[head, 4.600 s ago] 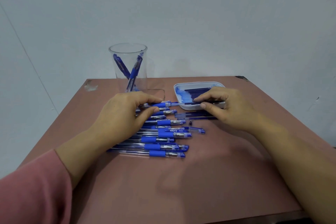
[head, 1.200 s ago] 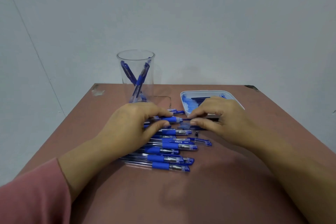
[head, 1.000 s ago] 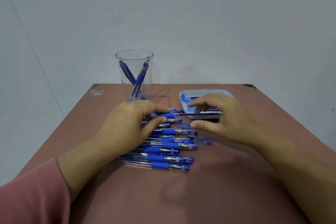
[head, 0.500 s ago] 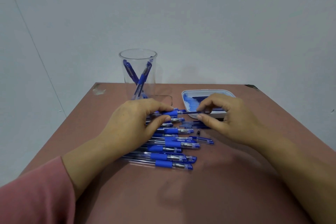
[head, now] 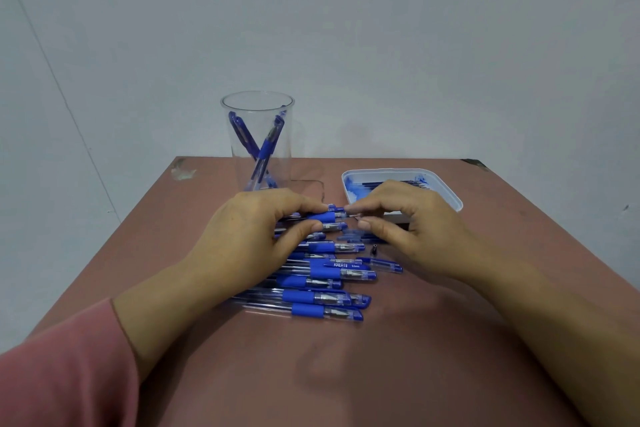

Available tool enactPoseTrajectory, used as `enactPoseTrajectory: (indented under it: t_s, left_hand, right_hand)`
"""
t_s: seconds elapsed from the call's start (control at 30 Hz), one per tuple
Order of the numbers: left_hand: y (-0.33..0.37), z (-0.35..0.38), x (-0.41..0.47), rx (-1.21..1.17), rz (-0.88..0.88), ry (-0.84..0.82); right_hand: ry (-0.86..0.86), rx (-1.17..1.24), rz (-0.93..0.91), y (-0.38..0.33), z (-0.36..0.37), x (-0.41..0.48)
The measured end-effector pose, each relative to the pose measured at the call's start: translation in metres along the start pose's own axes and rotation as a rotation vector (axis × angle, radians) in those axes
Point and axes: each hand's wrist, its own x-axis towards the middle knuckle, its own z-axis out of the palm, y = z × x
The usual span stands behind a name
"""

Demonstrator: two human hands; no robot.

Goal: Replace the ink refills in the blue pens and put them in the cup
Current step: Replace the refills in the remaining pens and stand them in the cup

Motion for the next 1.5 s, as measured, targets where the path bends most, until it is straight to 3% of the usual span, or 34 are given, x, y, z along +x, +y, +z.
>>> enactPoseTrajectory:
  t_s: [0.23,0.4,0.47,0.57,0.7,1.5]
  left_hand:
    - [-0.001,0.000,0.000,-0.013,-0.008,0.005]
    - [-0.001,-0.001,0.000,-0.005,-0.010,0.000]
    - [-0.001,-0.002,0.001,-0.008,-0.014,0.001]
    - [-0.001,-0.002,0.001,-0.009,-0.017,0.003]
    - [-0.001,-0.002,0.001,-0.013,-0.014,0.002]
    - [0.002,0.002,-0.001,-0.024,-0.001,-0.003]
  right_hand:
    - [-0.249,-0.202,0.120,0.012,-0.018,-0.005]
    - [-0.298,-0.244,0.121,0.008,-0.014,-0.003]
    - [-0.254,-0.200,0.142,0.006,-0.015,-0.004]
    - [-0.054,0.061,0.183,0.000,-0.015,-0.004]
    - [0.088,0.219,0.113,-0.011,-0.009,-0.003]
    - [0.041,0.142,0.009,-0.013,0.011,0.001]
